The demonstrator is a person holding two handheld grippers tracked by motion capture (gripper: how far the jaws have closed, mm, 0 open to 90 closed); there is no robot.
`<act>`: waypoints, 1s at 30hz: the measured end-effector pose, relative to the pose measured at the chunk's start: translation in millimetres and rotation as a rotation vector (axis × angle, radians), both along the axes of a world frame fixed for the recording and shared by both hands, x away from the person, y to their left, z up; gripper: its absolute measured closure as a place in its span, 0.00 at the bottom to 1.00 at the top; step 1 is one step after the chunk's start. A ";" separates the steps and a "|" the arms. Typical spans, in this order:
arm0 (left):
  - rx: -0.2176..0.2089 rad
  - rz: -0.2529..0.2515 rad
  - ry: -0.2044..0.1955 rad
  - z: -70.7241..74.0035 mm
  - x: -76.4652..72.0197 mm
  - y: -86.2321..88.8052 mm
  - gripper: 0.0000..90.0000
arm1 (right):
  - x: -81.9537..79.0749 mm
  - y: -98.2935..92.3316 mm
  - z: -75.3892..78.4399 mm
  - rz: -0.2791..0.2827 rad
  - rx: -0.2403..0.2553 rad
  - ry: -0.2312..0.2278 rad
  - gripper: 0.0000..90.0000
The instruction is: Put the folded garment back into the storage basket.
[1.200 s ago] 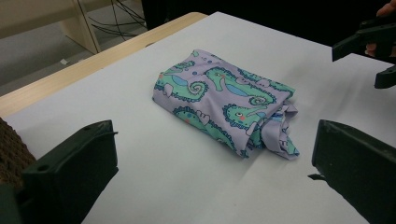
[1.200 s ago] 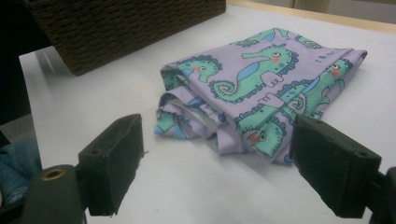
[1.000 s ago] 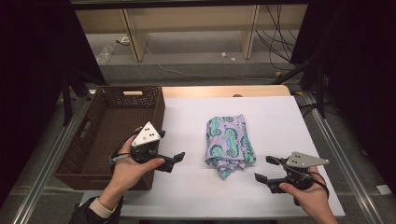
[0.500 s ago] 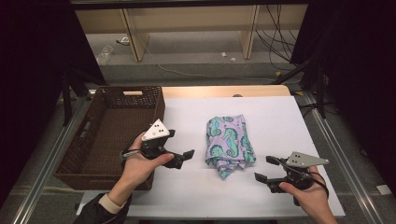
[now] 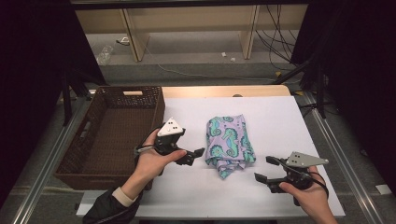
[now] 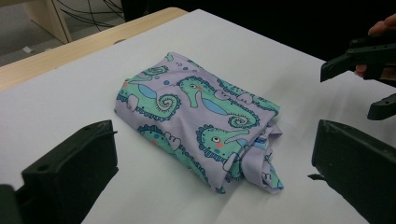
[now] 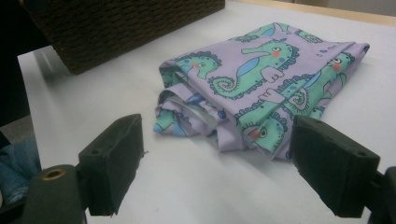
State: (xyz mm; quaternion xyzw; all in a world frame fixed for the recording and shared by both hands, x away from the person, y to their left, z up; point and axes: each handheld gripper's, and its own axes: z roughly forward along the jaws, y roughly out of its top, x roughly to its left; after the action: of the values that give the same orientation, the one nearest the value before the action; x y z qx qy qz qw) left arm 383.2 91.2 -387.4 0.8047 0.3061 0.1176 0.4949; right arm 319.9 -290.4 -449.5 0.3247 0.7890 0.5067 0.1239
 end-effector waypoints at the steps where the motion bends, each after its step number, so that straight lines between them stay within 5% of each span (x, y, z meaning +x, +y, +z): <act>1: 0.001 -0.005 0.001 -0.3 1.2 -2.1 0.00 | 0.0 0.0 -0.2 -0.001 -0.001 0.001 0.21; 22: 0.024 0.014 0.033 -6.9 29.7 -41.1 0.00 | -0.1 0.0 -0.3 0.000 0.001 0.004 0.21; 30: 0.065 0.041 0.050 -15.9 44.7 -54.7 0.00 | 0.0 -0.1 -0.4 0.001 0.001 0.003 0.21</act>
State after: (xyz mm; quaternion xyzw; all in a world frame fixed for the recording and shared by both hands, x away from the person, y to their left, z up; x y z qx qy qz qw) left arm 427.8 36.6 -403.3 0.8166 0.3309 0.1174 0.4581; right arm 319.9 -290.5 -450.0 0.3252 0.7892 0.5065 0.1221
